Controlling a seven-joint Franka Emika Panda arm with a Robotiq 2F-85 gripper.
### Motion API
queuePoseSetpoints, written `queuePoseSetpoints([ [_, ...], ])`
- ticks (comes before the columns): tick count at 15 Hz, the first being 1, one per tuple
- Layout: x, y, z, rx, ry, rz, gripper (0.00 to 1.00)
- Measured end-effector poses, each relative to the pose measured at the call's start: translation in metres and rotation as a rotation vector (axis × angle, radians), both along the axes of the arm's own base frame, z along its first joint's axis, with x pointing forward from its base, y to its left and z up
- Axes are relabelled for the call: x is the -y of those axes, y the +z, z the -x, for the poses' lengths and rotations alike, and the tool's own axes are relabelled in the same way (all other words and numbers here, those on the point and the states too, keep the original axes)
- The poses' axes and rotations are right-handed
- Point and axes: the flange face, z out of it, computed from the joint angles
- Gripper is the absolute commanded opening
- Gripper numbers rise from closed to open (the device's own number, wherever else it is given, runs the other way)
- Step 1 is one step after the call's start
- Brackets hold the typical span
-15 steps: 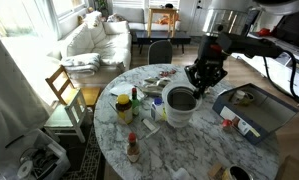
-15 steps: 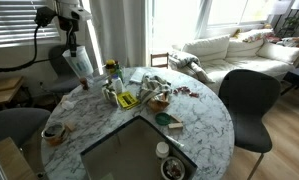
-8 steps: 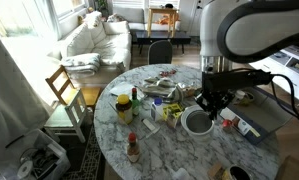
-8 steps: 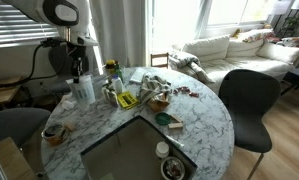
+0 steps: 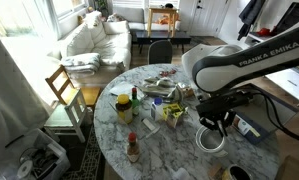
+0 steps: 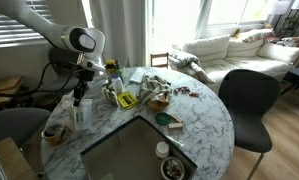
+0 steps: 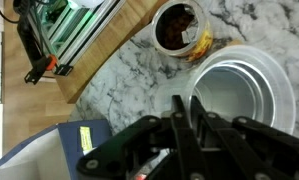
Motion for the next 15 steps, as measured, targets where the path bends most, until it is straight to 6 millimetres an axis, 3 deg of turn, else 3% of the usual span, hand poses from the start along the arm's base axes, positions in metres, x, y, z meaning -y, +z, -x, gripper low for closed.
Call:
queuePoseSetpoints([
  [3, 0.001, -0.005, -0.012, 0.023, -0.029, 0.034, 0.69],
  [7, 0.012, 0.008, -0.031, 0.181, -0.109, 0.098, 0.99],
  [10, 0.026, 0.019, -0.031, 0.3, -0.214, 0.142, 1.0],
  [15, 0.037, 0.032, -0.009, 0.464, -0.372, 0.17, 1.0],
])
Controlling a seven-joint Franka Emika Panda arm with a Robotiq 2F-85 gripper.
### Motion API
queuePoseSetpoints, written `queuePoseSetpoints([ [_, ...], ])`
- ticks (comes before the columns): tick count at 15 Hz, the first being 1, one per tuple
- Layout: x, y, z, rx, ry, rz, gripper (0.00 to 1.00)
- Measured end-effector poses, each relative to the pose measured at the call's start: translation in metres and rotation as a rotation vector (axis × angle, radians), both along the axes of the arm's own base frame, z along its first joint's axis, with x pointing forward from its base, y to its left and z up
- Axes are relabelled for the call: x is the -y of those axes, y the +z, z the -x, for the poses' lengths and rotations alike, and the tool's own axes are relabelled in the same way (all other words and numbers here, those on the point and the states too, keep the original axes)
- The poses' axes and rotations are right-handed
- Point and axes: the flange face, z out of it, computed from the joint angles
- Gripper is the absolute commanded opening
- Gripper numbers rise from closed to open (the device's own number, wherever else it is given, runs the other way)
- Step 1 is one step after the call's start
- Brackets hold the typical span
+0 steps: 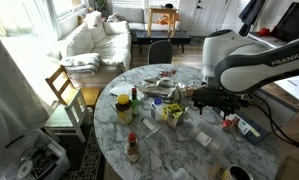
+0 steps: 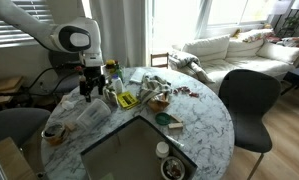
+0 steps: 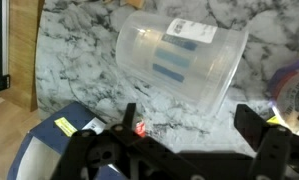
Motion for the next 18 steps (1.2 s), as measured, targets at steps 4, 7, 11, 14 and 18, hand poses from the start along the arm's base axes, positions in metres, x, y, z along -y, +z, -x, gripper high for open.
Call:
queuePoseSetpoints([
  [4, -0.001, 0.0, -0.003, 0.001, 0.002, 0.0, 1.0],
  [7, -0.001, -0.001, -0.003, 0.0, 0.003, 0.0, 1.0],
  [11, 0.006, -0.009, 0.003, -0.036, 0.023, -0.014, 1.0],
  [14, 0.015, -0.021, 0.016, -0.106, 0.153, -0.041, 1.0],
  [18, 0.02, -0.028, 0.026, -0.117, 0.29, -0.085, 1.0],
])
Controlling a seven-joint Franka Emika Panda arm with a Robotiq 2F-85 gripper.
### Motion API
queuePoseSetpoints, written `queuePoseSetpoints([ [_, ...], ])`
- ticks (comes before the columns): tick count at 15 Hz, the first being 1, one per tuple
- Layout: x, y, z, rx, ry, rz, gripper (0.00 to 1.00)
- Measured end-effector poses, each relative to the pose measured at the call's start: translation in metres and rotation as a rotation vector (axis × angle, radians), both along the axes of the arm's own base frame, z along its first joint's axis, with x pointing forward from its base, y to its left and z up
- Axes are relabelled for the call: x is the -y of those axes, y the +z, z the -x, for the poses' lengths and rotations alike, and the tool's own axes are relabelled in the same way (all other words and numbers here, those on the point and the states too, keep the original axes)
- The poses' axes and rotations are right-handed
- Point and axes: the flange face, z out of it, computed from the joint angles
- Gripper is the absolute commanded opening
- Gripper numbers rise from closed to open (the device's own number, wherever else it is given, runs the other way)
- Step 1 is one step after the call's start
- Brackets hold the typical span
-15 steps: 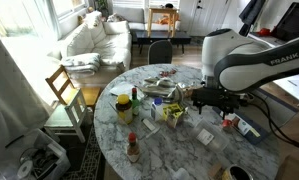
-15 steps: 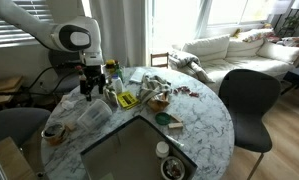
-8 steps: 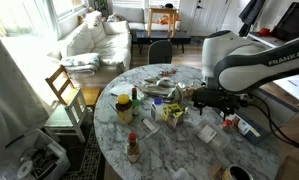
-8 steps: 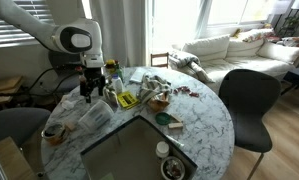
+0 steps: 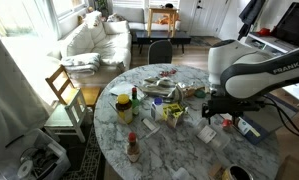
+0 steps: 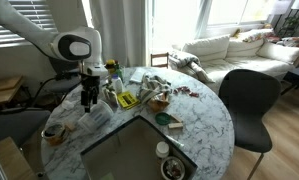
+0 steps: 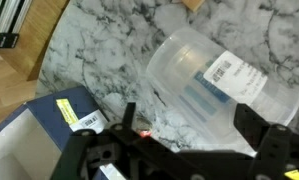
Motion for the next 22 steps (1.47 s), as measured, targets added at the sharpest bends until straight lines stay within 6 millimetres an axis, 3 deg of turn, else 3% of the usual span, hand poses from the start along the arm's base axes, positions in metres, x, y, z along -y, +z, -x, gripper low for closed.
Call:
queuePoseSetpoints([
  [6, 0.031, 0.014, 0.011, 0.044, -0.303, 0.001, 1.0],
  [10, 0.041, 0.007, 0.028, 0.022, -0.516, -0.005, 1.0],
  [17, 0.027, -0.017, 0.048, -0.024, -0.861, -0.066, 1.0],
  [22, 0.005, -0.027, 0.055, -0.037, -0.879, -0.051, 1.0],
])
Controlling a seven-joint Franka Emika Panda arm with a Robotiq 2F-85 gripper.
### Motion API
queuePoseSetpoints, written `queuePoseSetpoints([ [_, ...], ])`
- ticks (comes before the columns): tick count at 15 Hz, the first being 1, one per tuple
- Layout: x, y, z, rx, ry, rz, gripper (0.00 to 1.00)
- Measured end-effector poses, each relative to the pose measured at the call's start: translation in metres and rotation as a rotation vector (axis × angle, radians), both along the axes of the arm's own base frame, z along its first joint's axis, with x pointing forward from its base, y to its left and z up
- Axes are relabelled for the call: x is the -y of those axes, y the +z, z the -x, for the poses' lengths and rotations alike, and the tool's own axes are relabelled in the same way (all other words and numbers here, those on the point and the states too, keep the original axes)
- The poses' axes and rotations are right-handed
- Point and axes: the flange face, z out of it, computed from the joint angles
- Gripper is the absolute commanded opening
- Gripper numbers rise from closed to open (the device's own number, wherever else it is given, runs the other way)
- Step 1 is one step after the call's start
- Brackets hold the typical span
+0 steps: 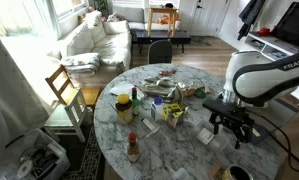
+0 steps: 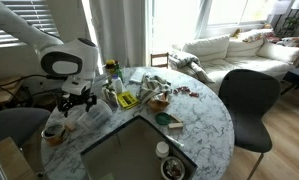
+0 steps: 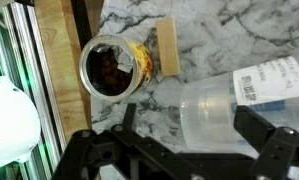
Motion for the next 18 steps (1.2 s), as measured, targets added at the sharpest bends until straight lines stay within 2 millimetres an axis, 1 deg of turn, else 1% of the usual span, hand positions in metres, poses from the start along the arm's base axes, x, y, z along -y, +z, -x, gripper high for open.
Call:
queuePoseSetpoints([
  [6, -0.022, -0.002, 0.002, -0.016, 0.004, 0.011, 1.0],
  [8, -0.032, -0.003, 0.007, -0.056, 0.026, -0.005, 1.0],
  [11, -0.043, -0.012, 0.018, -0.155, 0.052, -0.023, 1.0],
  [15, -0.044, -0.027, 0.018, -0.212, 0.03, -0.016, 1.0],
  [18, -0.037, -0.039, 0.015, -0.234, -0.058, 0.04, 1.0],
])
